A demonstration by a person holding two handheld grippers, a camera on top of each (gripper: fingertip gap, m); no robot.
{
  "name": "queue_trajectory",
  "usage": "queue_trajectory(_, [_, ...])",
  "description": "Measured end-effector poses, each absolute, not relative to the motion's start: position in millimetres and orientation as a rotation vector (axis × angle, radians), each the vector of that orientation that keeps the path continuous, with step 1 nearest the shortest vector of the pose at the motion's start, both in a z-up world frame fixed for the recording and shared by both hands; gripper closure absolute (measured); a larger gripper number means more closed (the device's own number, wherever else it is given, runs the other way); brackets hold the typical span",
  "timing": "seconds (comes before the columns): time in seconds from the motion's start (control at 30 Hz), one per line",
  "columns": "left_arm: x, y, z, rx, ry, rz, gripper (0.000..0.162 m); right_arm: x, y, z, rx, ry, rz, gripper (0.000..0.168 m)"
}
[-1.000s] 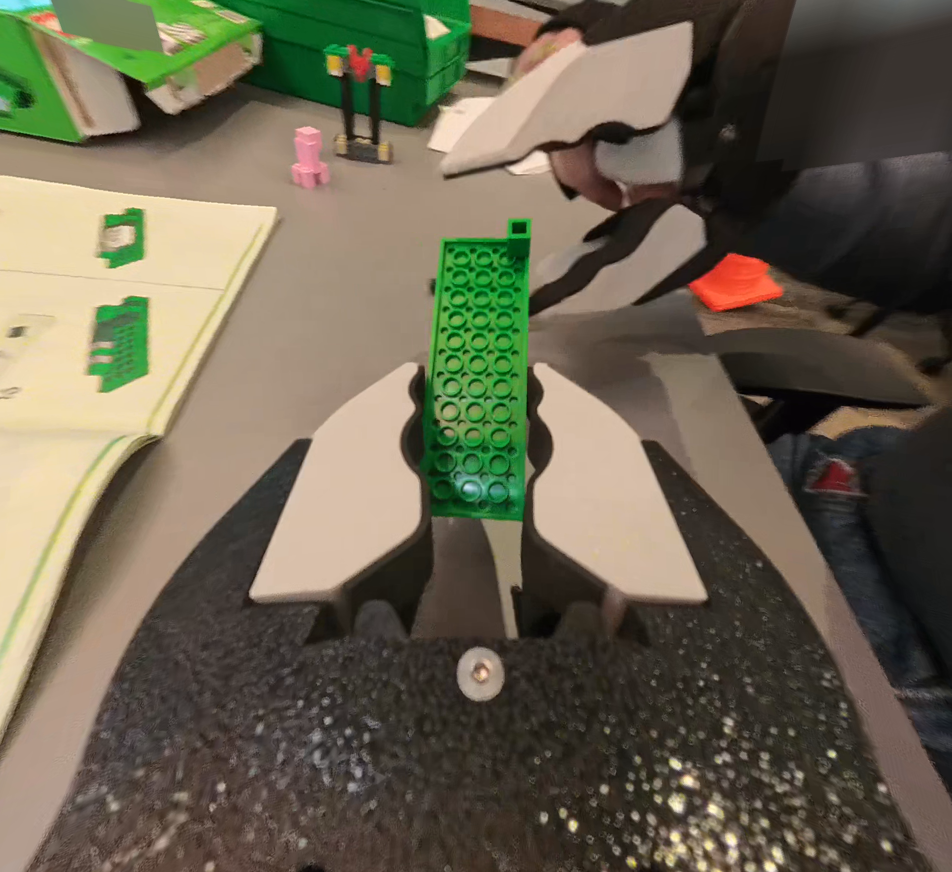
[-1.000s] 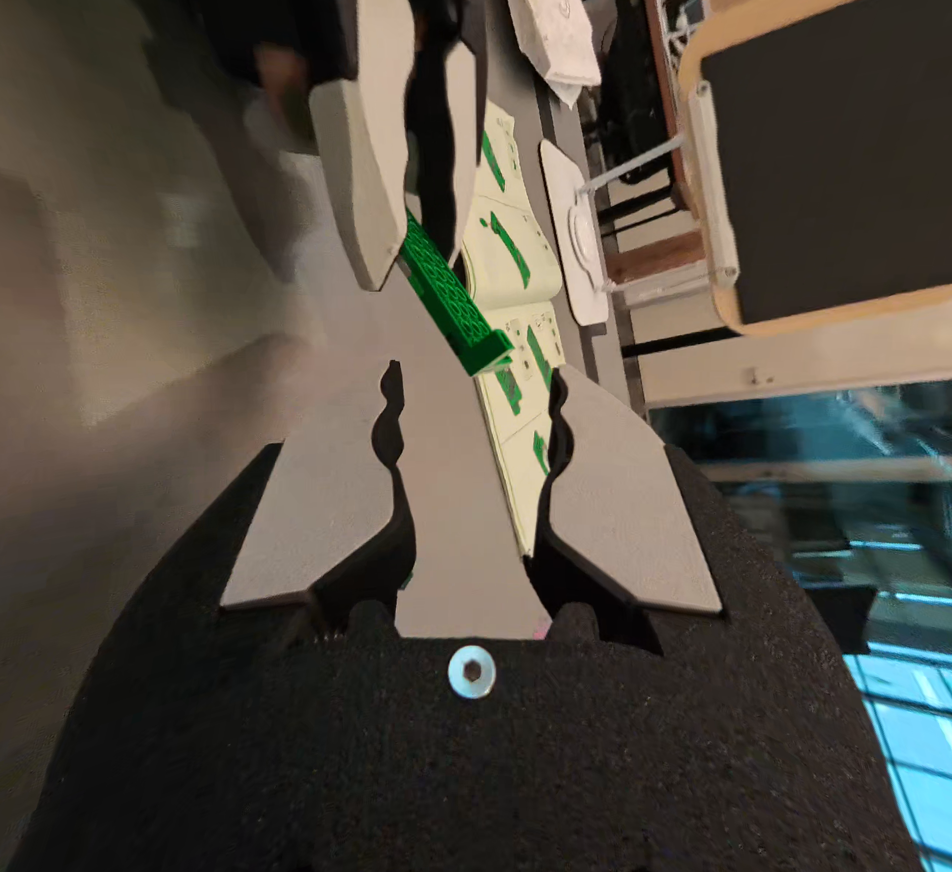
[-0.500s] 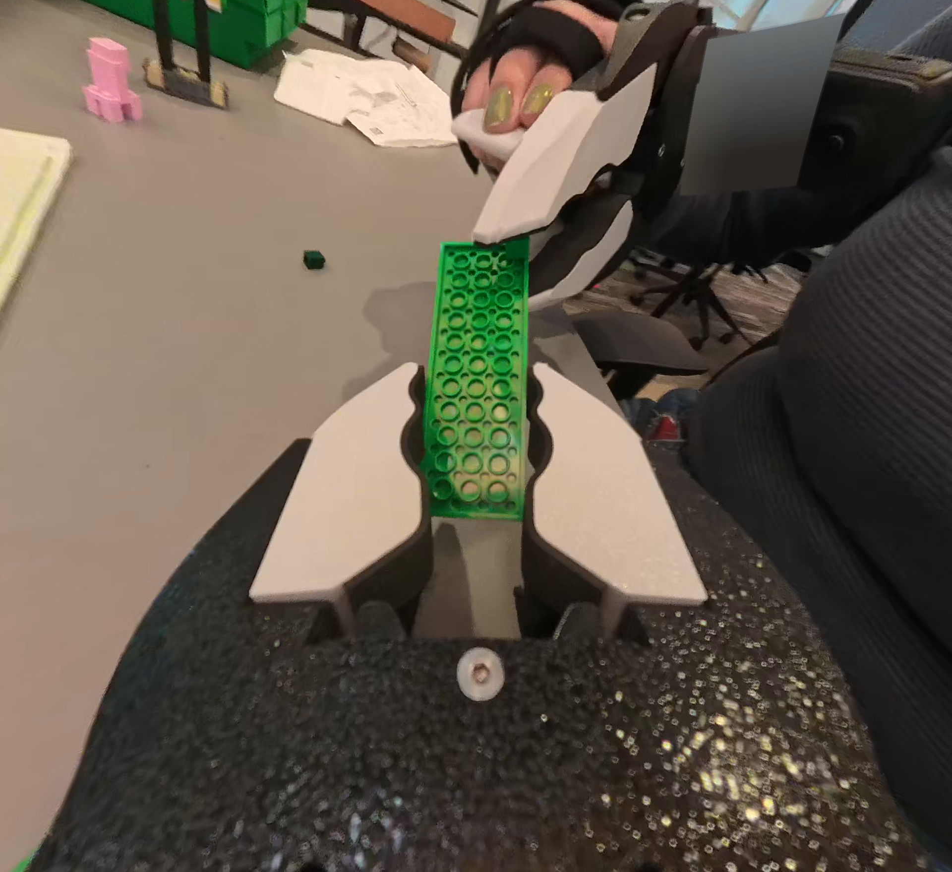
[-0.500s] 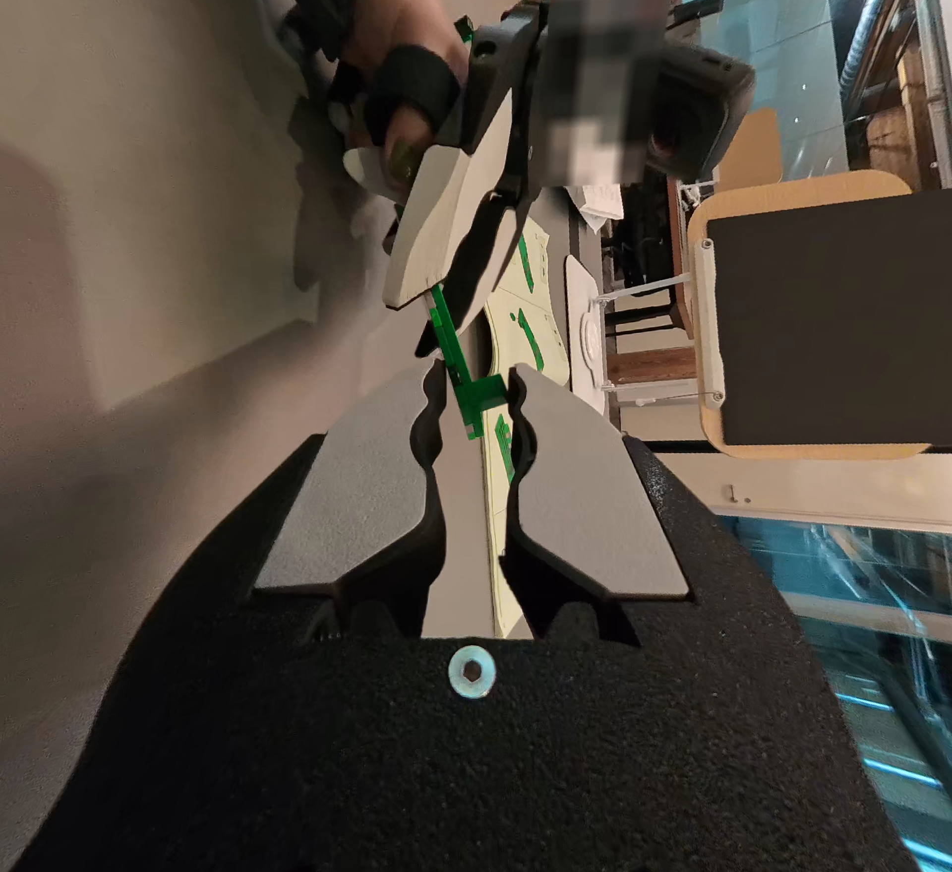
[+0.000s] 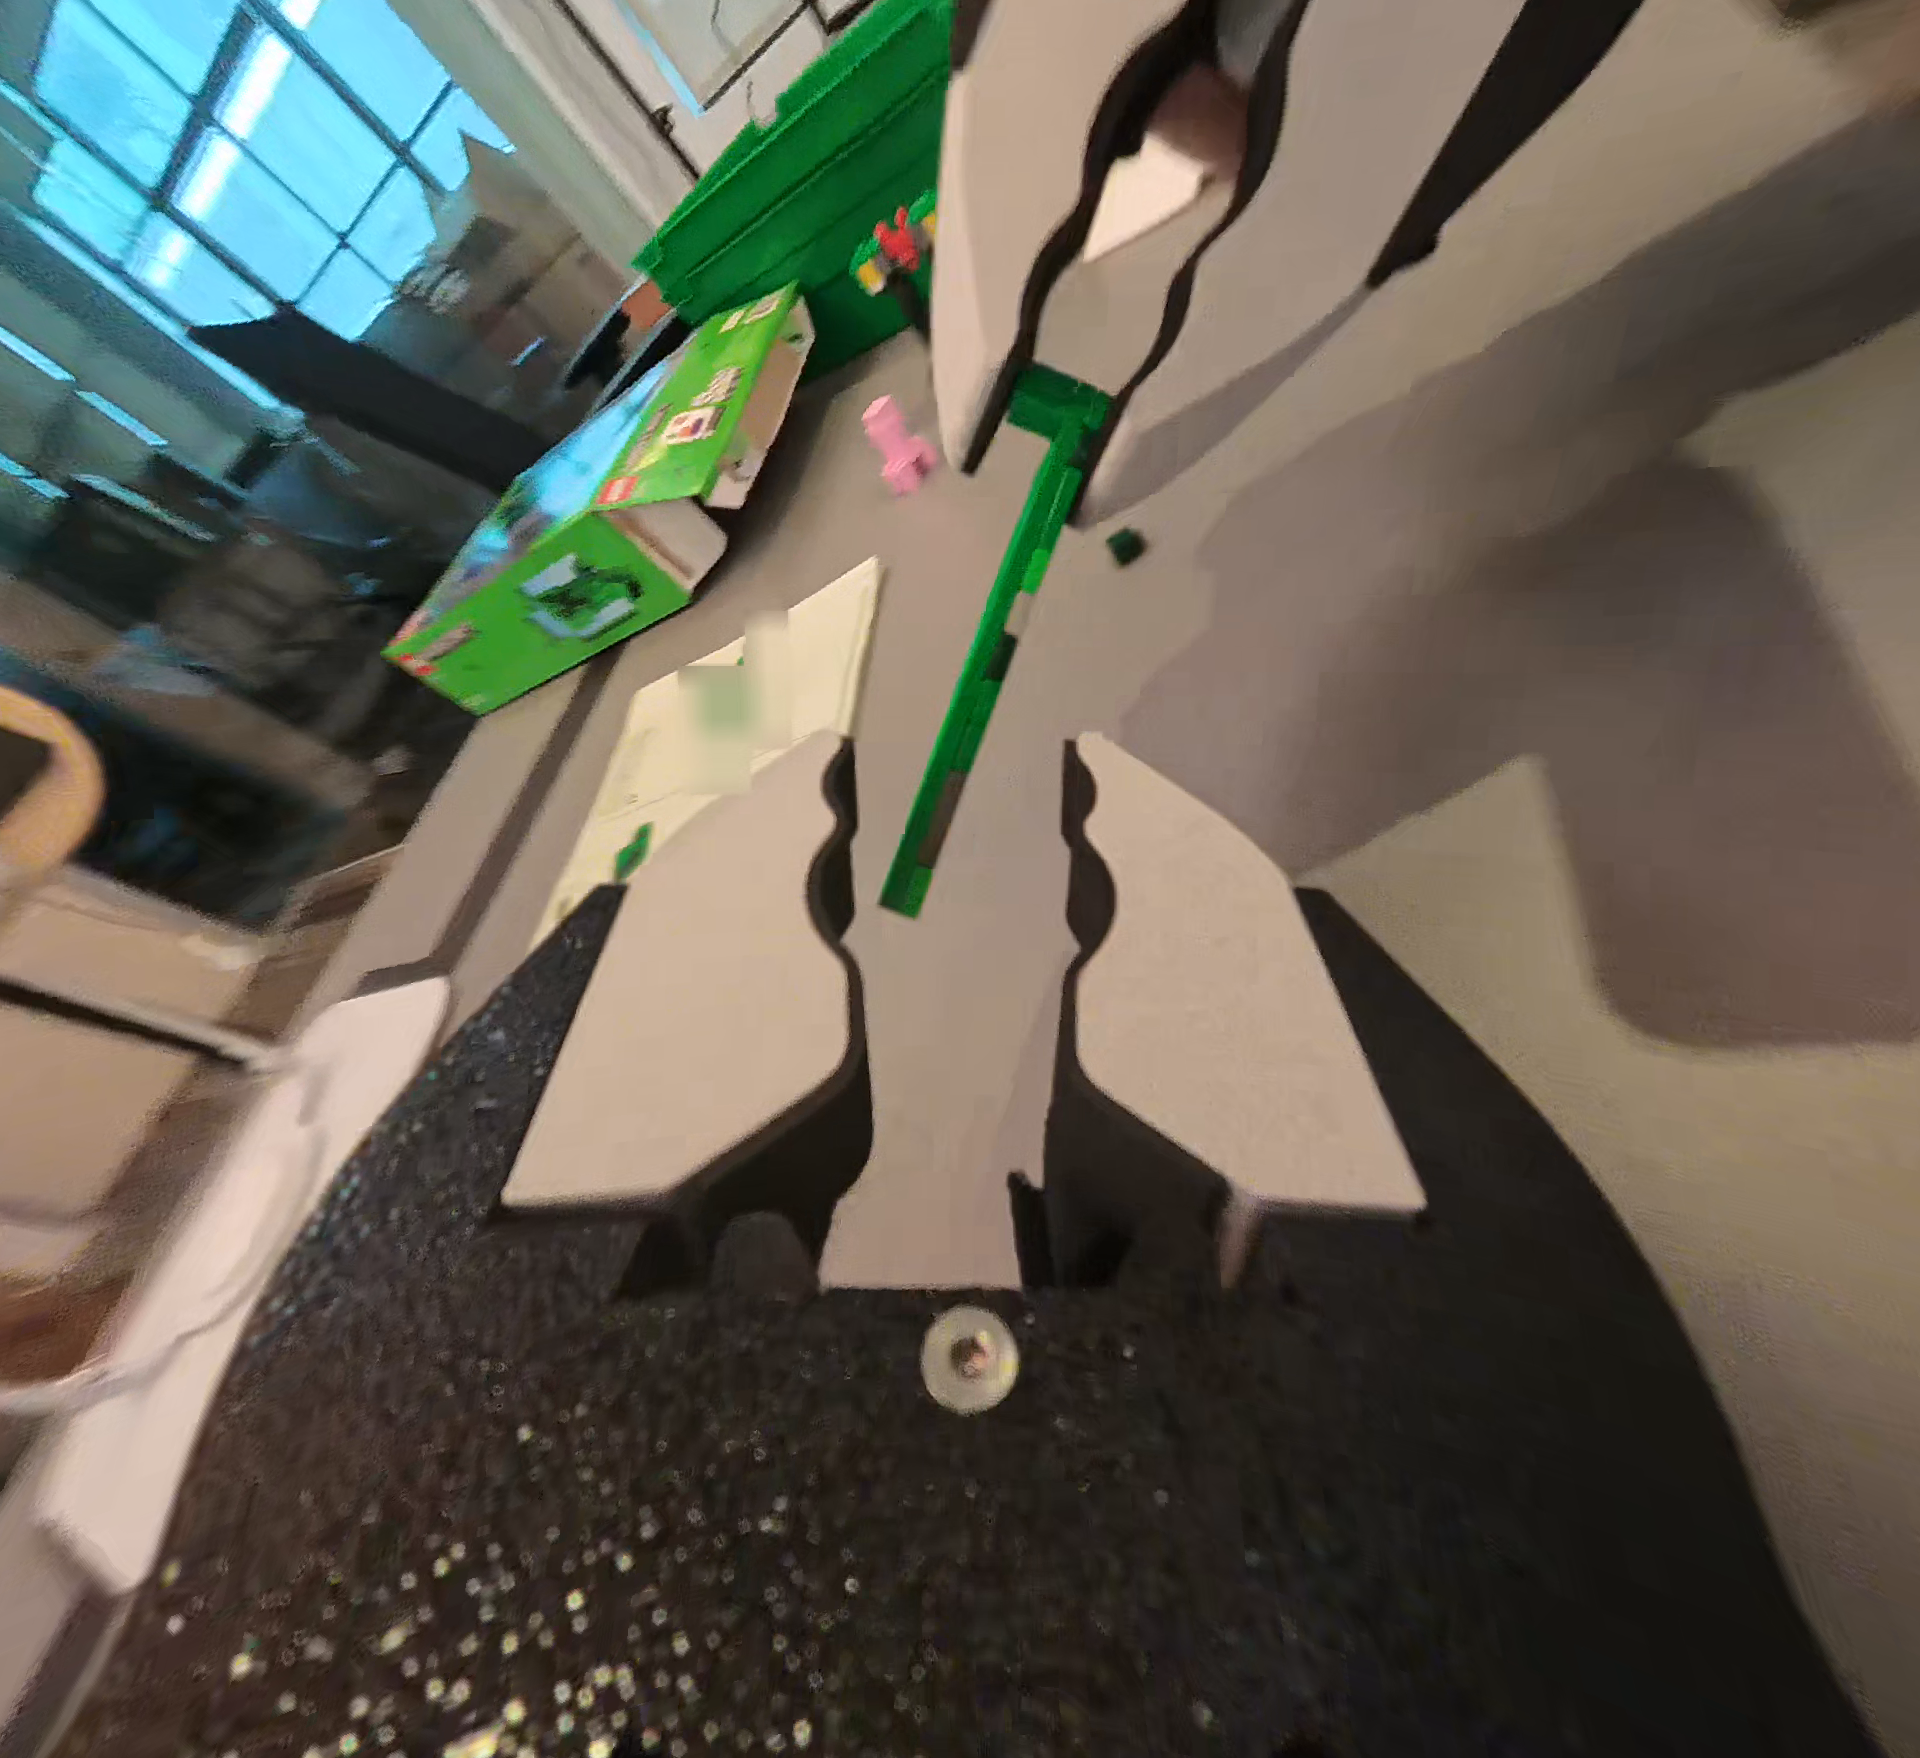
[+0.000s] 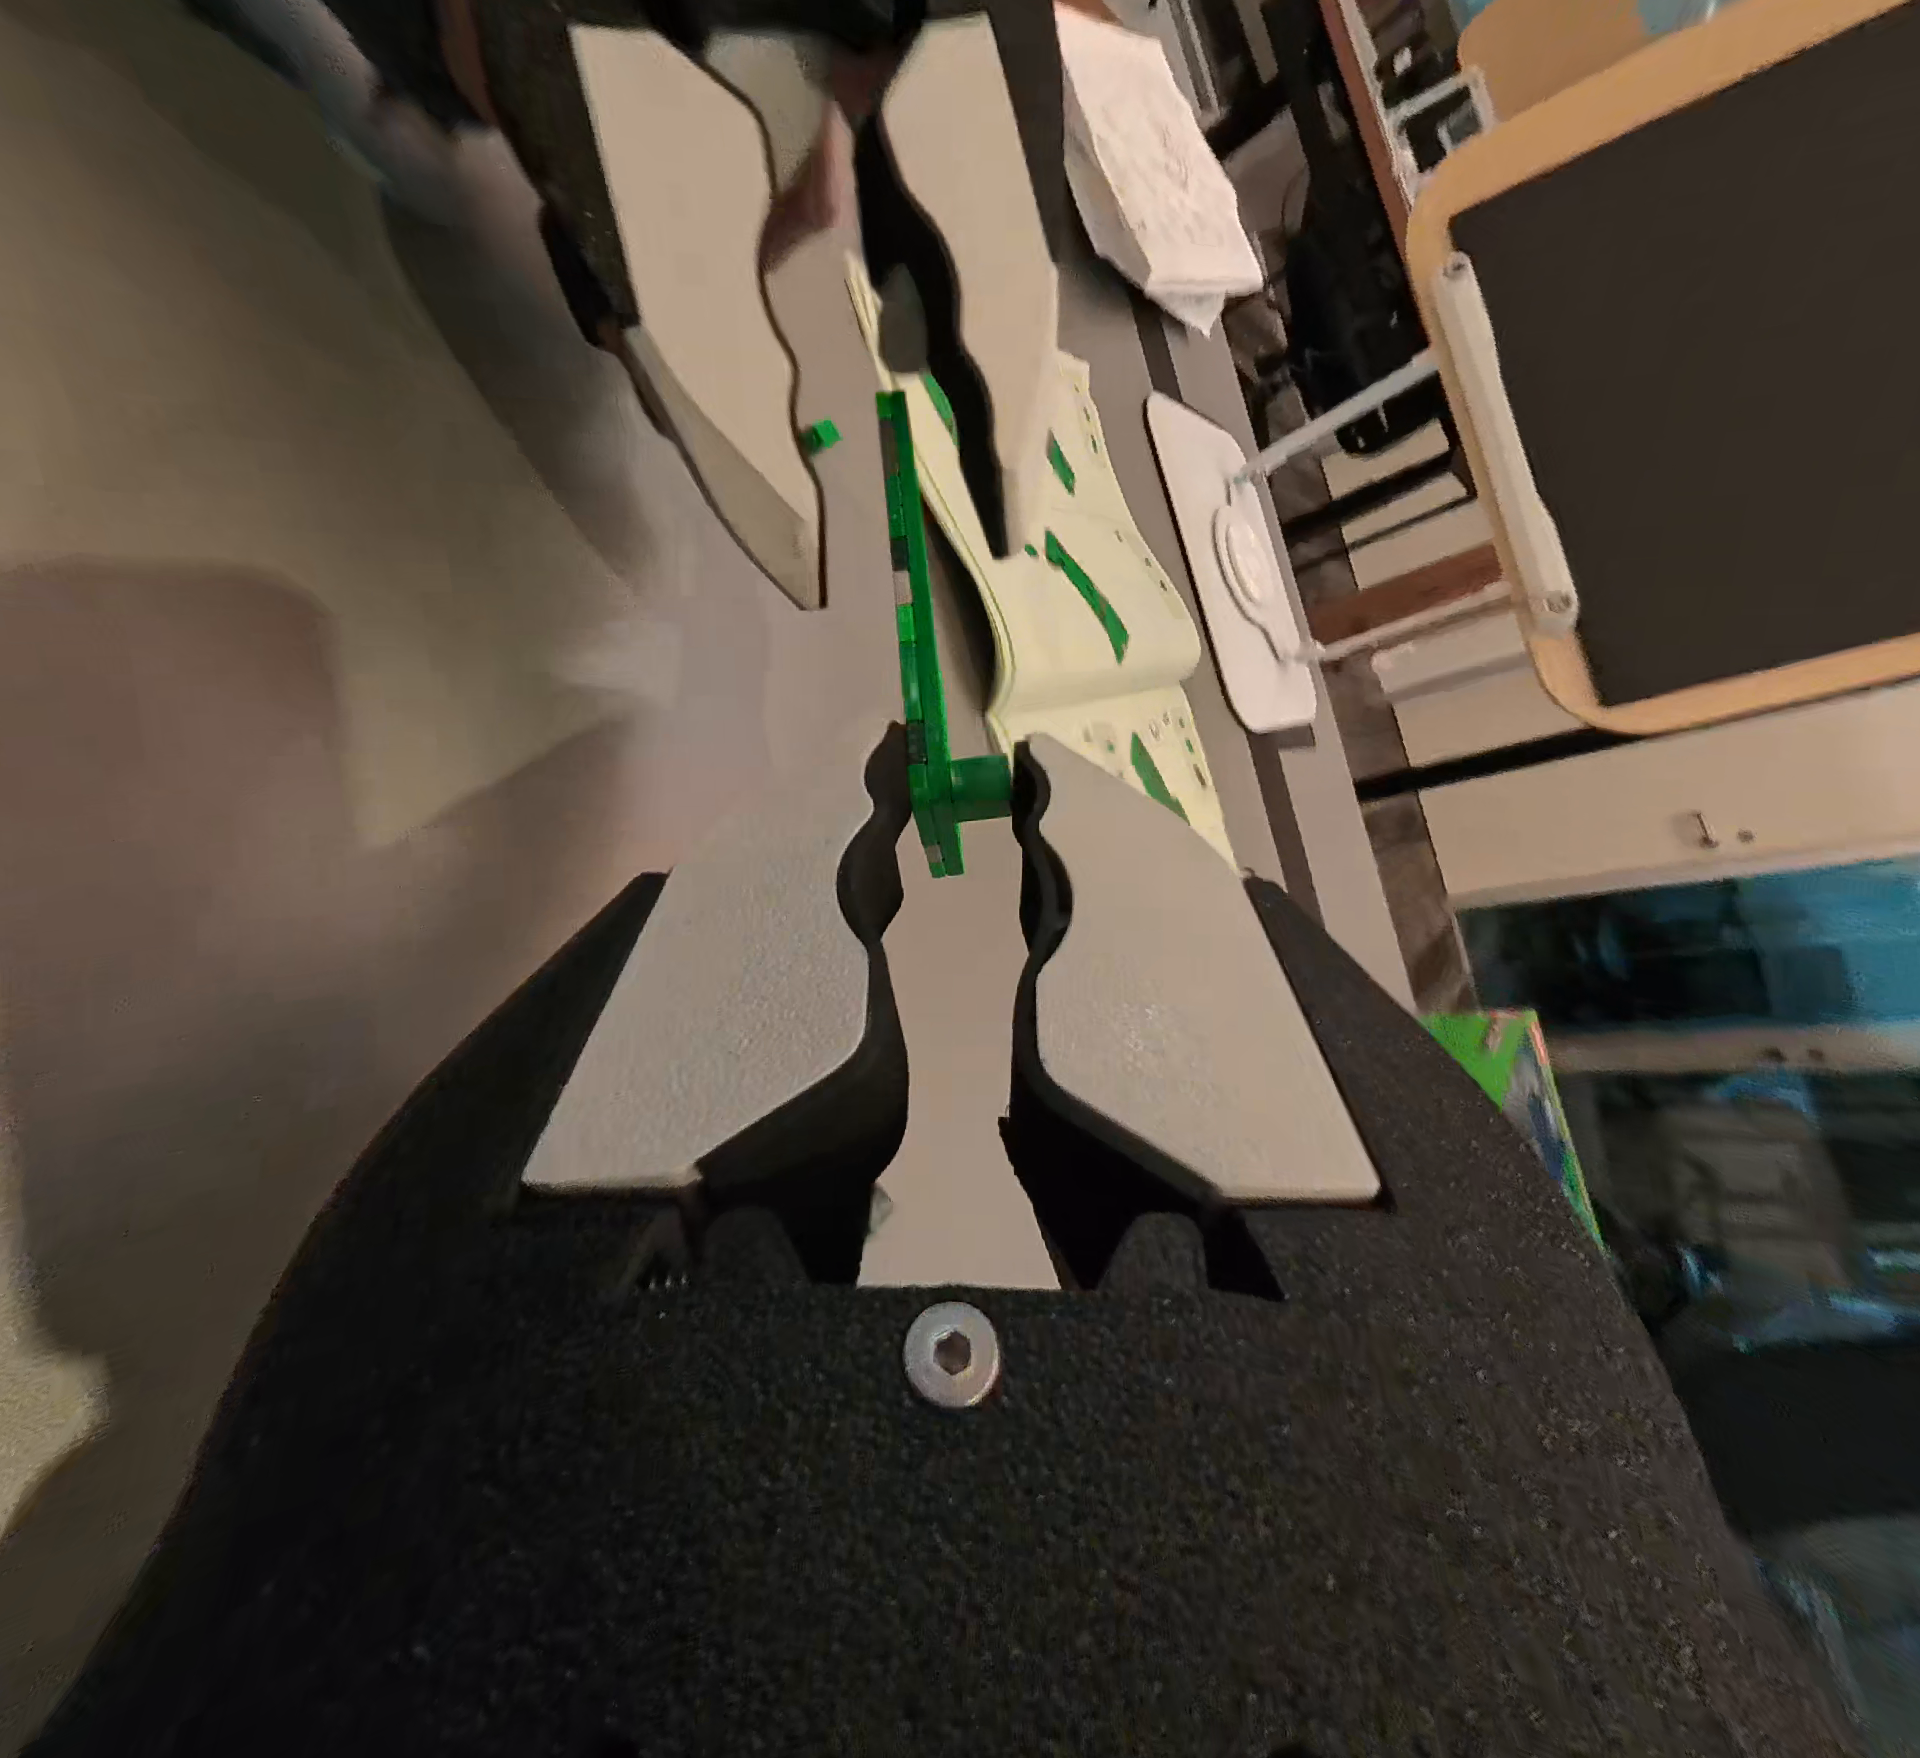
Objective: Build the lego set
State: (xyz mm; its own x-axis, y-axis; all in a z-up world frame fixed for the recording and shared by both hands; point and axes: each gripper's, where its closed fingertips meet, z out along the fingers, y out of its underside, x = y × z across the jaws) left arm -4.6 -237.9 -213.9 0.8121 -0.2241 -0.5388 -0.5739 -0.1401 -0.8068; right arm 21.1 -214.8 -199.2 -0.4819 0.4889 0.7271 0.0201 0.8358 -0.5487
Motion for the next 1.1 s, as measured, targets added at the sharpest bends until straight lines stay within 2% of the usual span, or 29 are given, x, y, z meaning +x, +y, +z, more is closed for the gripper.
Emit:
queue_trajectory(0.2, [-20,-228,-232,-1.837,0.678,0.736,0.141,15,-214,-203,-0.387,-2.035,0.390,0.150])
queue_trajectory(0.27, [-26,-227,-233,-1.847,0.676,0.829,0.151,14,-216,-205,-0.379,-2.044,0.373,0.150])
queue_trajectory(0.53, [-26,-226,-235,-1.861,0.679,0.829,0.156,13,-215,-198,-0.362,-1.973,0.441,0.144])
queue_trajectory(0.6, [-30,-227,-236,-1.867,0.682,0.848,0.156,18,-202,-196,-0.467,-1.990,0.520,0.132])
queue_trajectory(0.7, [-31,-226,-233,-1.824,0.712,0.889,0.156,24,-158,-201,-0.777,-2.002,0.588,0.130])
queue_trajectory(0.77, [-33,-222,-232,-1.792,0.736,0.930,0.156,33,-131,-216,-1.012,-2.058,0.581,0.138])
queue_trajectory(0.9, [-38,-207,-233,-1.725,0.805,1.007,0.156,52,-107,-256,-1.359,-2.196,0.553,0.142])
queue_trajectory(1.0, [-42,-194,-237,-1.679,0.889,1.071,0.156,53,-107,-275,-1.520,-2.212,0.633,0.157])
queue_trajectory(1.1, [-47,-185,-245,-1.684,0.938,1.082,0.156,50,-102,-278,-1.557,-2.176,0.595,0.160])
